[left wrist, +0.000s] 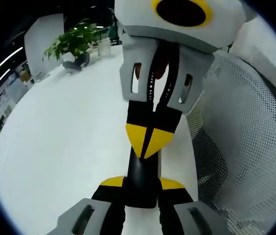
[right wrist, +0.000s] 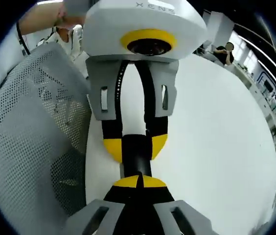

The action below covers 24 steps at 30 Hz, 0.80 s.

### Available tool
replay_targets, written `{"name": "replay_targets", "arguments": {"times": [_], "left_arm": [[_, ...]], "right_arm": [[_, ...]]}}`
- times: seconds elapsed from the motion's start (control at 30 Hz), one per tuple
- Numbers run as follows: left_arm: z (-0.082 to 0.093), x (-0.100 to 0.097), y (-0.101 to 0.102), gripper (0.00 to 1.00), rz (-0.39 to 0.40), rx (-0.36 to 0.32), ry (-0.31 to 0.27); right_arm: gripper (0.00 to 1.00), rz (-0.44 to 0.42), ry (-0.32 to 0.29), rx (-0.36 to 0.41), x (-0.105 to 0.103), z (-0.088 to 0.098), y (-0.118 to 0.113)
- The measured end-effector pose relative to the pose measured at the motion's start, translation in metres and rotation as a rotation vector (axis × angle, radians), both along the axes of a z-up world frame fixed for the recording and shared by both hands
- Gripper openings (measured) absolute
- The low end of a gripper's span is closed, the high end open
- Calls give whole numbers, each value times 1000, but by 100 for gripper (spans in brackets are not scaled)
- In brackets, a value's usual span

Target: Press the specified remote control buttons in sequence, fully releasing each button before pressing the next.

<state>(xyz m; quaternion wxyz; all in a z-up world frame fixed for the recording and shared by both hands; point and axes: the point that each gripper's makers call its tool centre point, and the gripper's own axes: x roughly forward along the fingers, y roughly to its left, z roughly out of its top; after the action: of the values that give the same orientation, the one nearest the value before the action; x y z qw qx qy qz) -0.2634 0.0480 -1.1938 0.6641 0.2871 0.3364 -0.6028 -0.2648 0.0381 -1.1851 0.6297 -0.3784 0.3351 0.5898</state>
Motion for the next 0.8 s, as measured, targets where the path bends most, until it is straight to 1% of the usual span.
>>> {"name": "replay_targets", "arguments": {"times": [0.13, 0.27, 0.33, 0.4, 0.47, 0.53, 0.57, 0.6, 0.63, 0.7, 0.77, 0.8], "left_arm": [[0, 0, 0, 23, 1, 0, 0], [0, 0, -1, 22, -5, 10, 0], [0, 0, -2, 22, -7, 22, -4], [0, 0, -2, 22, -7, 34, -4], [0, 0, -2, 22, -15, 60, -8], [-1, 0, -2, 22, -14, 68, -7], [-1, 0, -2, 23, -14, 68, -8], [-1, 0, -1, 23, -7, 68, -7], [-1, 0, -1, 23, -4, 67, -7], [-1, 0, -1, 23, 20, 68, 0], [-1, 1, -2, 23, 15, 71, -5], [0, 0, -1, 23, 13, 71, -5]], "right_arm": [[0, 21, 2, 8, 0, 1, 1], [0, 15, -11, 10, 1, 0, 5], [0, -65, -6, 11, 2, 0, 6], [0, -58, -36, 5, 2, -1, 7], [0, -61, -81, 5, 0, -1, 6], [0, -68, -88, 18, 1, -1, 6], [0, -82, -77, 31, 2, 0, 6], [0, -102, -50, 50, 2, 0, 6], [0, -133, -4, 75, 3, 1, 6], [0, -167, 58, 115, 4, 2, 7], [0, -184, 79, 159, 6, 3, 11], [0, -179, 75, 162, 7, 3, 11]]}}
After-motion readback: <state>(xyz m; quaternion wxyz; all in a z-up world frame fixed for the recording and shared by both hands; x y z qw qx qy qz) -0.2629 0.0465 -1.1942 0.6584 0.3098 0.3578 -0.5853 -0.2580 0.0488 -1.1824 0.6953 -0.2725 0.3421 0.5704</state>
